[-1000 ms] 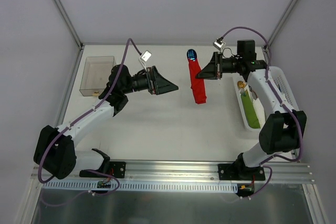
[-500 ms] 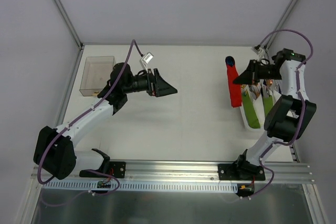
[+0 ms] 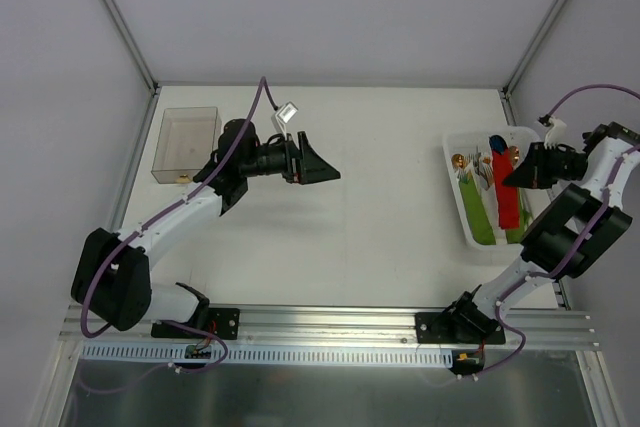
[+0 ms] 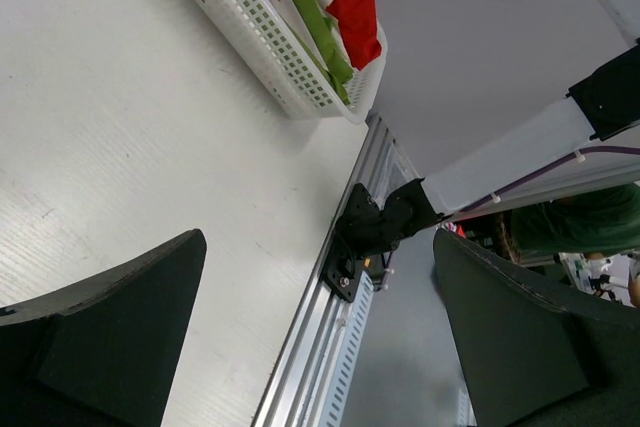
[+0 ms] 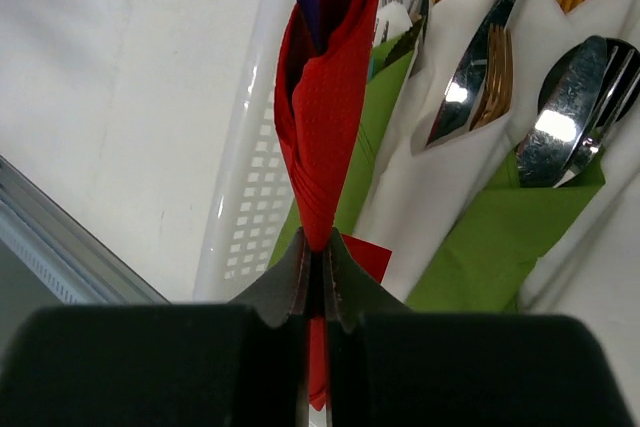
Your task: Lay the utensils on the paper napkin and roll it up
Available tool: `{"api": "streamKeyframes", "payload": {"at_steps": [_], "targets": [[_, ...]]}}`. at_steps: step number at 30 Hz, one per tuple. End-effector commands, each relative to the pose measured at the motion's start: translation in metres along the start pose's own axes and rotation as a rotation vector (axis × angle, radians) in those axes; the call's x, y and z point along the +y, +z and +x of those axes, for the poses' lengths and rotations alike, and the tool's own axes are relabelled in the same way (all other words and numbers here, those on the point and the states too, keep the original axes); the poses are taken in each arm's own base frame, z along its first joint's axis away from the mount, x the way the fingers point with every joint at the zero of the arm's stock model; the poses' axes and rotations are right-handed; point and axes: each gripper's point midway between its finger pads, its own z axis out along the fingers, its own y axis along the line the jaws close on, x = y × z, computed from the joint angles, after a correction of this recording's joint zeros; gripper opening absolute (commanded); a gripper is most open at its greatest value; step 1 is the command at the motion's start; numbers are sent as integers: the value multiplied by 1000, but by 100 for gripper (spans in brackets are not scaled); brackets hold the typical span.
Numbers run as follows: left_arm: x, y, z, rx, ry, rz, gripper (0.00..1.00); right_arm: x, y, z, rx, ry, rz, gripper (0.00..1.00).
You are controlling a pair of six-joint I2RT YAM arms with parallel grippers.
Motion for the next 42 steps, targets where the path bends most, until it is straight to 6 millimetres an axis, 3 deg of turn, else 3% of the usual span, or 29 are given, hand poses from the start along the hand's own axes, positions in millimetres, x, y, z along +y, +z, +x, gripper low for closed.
{"api": "streamKeyframes", "payload": {"at_steps": [1,8,12,29,42], "targets": [[-8,1,-8,-14,35,49,99,70,-21,36,156,171,-156,0],[-3,4,-8,-24,5,52,99,76,-6,32,127,308,-244,0],[-3,4,-7,-27,-6,58,99,85,3,46,168,332,-286,0],[5,6,-2,-29,-24,54,99,48,10,70,282,353,-296,0],[12,10,1,-23,-46,53,99,18,14,74,362,369,-249,0]]}}
